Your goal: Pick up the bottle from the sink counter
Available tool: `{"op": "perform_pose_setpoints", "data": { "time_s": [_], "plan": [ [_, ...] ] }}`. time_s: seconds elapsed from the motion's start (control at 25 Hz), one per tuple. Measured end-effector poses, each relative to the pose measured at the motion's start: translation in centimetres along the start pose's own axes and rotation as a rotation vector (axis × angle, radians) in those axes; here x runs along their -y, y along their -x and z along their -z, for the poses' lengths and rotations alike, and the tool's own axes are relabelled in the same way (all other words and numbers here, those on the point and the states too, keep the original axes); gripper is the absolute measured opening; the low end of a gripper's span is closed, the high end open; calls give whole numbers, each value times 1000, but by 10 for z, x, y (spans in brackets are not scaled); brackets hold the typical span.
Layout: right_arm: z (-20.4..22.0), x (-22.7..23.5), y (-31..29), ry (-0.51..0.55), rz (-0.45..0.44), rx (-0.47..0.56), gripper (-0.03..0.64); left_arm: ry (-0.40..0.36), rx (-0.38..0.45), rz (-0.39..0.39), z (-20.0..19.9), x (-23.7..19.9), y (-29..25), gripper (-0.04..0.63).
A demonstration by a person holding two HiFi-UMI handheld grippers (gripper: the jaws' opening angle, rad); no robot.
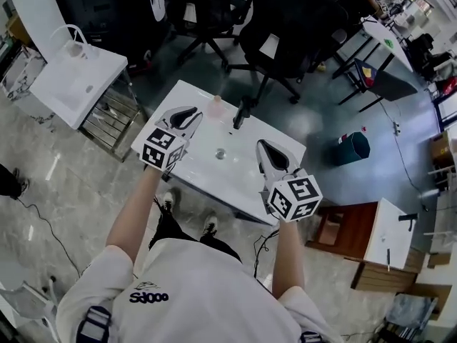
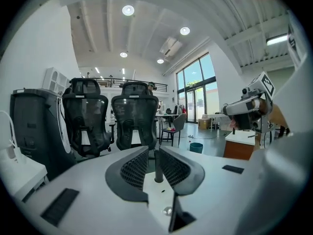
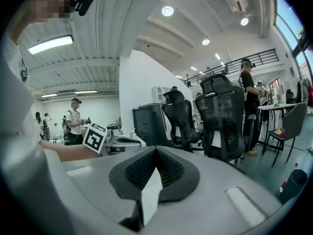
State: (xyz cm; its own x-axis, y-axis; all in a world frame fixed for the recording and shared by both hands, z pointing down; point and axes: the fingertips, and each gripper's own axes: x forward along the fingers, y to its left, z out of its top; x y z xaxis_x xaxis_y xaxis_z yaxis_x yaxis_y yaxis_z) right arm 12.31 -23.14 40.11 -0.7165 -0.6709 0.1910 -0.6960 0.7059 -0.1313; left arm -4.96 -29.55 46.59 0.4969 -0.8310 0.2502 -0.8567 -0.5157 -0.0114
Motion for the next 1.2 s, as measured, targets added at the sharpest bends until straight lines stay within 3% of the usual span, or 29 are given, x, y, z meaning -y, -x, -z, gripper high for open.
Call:
{"op": "perform_pose_setpoints", "data": {
  "time_s": [0.2, 0.76, 1.2],
  "plan": [
    [5, 5, -18, -4, 97, -17, 9, -59, -9, 69, 16, -20, -33, 72],
    [34, 23, -62, -84, 255, -61, 9, -78, -116, 284, 72, -47, -129, 152],
    [57, 35, -81, -102, 369, -88, 11, -115, -189, 364, 129, -48, -193, 175]
  ]
}}
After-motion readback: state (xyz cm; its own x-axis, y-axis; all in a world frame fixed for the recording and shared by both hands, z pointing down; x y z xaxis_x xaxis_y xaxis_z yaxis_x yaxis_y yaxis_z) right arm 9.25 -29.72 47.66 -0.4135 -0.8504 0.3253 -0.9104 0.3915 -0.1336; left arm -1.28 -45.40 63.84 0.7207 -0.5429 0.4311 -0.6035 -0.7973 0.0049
